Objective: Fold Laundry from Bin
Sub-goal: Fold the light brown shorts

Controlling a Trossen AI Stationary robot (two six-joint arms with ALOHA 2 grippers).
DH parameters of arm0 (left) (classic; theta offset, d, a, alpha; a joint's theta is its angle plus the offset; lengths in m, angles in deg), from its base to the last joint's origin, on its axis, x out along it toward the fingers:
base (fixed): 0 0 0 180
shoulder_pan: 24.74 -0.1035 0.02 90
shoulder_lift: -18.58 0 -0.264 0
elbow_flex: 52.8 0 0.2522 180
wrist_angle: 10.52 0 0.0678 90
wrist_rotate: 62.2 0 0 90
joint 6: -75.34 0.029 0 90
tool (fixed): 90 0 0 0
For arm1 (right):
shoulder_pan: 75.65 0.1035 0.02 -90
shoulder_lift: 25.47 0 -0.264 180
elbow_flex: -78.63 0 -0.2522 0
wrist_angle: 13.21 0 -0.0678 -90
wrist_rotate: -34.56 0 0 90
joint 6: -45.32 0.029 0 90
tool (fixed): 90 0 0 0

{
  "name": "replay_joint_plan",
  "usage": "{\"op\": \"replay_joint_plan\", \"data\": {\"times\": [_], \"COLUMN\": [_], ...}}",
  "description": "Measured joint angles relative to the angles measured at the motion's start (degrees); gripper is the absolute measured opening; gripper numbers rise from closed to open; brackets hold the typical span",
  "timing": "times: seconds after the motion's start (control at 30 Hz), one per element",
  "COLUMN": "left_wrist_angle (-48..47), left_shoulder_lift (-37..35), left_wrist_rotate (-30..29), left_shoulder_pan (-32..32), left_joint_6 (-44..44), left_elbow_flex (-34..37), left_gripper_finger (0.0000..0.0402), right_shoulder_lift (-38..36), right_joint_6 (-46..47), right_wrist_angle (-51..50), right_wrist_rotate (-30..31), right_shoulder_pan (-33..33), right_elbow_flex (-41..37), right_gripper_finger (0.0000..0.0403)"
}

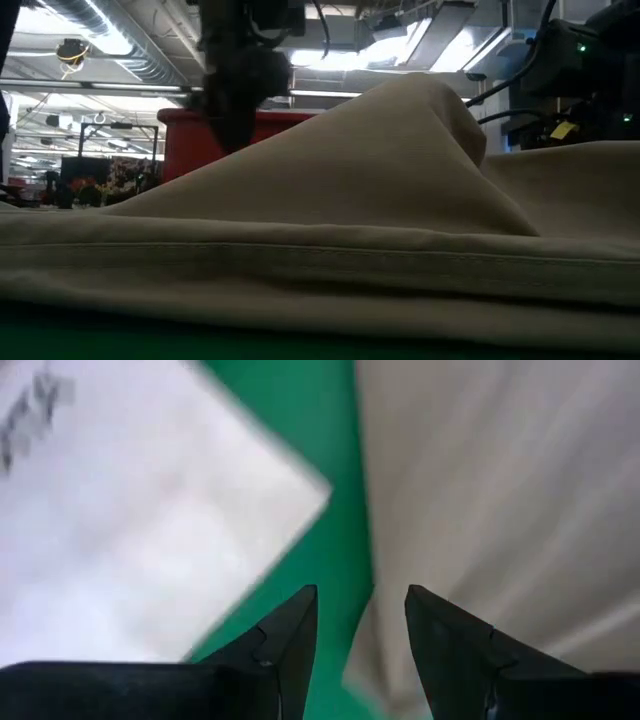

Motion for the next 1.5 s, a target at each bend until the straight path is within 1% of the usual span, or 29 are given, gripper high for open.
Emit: {"op": "replay_joint_plan", "data": {"times": [0.07, 0.23, 0.37, 0.43, 0.6, 0.67, 0.8, 1.0, 1.17, 1.27, 1.37, 1.43, 1.5], "left_wrist_angle": [5.37, 16.86, 19.63, 19.43, 21.85, 23.39, 26.97, 30.78, 31.38, 31.50, 31.57, 31.99, 33.05], "left_shoulder_lift": [-0.16, 0.40, 1.03, 1.45, 4.78, 6.70, 10.57, 14.96, 17.23, 17.86, 17.96, 17.96, 17.96], "left_wrist_rotate": [0.48, 4.37, 4.45, 4.42, 4.55, 5.51, 8.67, 17.16, 17.90, 19.43, 21.14, 21.26, 21.33], "left_shoulder_pan": [-2.32, -8.14, -11.48, -12.69, -13.03, -12.97, -13.21, -13.20, -13.21, -13.23, -12.80, -12.26, -11.67], "left_joint_6": [2.03, 5.05, 5.02, 4.20, 3.67, 3.73, 3.81, 3.96, 3.67, 3.52, 3.54, 3.55, 3.88], "left_elbow_flex": [0.00, -0.04, -0.06, 0.05, 0.59, 0.59, 0.61, 0.63, 0.63, 0.63, 0.63, 0.63, 0.63], "left_gripper_finger": [0.0149, 0.0149, 0.0149, 0.0149, 0.0149, 0.0149, 0.0149, 0.0149, 0.0149, 0.0147, 0.0123, 0.0093, 0.0053], "right_shoulder_lift": [0.00, 0.00, 0.00, 0.00, -0.02, -0.02, -0.02, -0.02, -0.02, -0.02, -0.02, -0.02, -0.02], "right_joint_6": [0.00, -0.01, -0.02, -0.04, -0.06, -0.09, -0.13, -0.11, -0.11, -0.11, -0.11, -0.11, -0.11], "right_wrist_angle": [0.02, 0.04, 0.06, 0.10, 0.38, 0.60, 0.80, 0.83, 0.89, 0.96, 0.98, 1.00, 1.00], "right_wrist_rotate": [-0.02, -0.01, 0.00, -0.02, -0.06, -0.03, -0.04, -0.04, -0.04, -0.04, -0.04, -0.02, -0.02], "right_shoulder_pan": [0.00, 0.00, 0.00, 0.00, 0.00, 0.00, 0.00, 0.00, 0.00, 0.00, 0.00, 0.00, 0.00], "right_elbow_flex": [0.00, 0.00, 0.00, 0.00, -0.03, -0.03, -0.04, -0.04, -0.04, -0.04, -0.02, -0.02, -0.02], "right_gripper_finger": [0.0250, 0.0250, 0.0250, 0.0250, 0.0250, 0.0250, 0.0250, 0.0250, 0.0250, 0.0250, 0.0250, 0.0250, 0.0250]}}
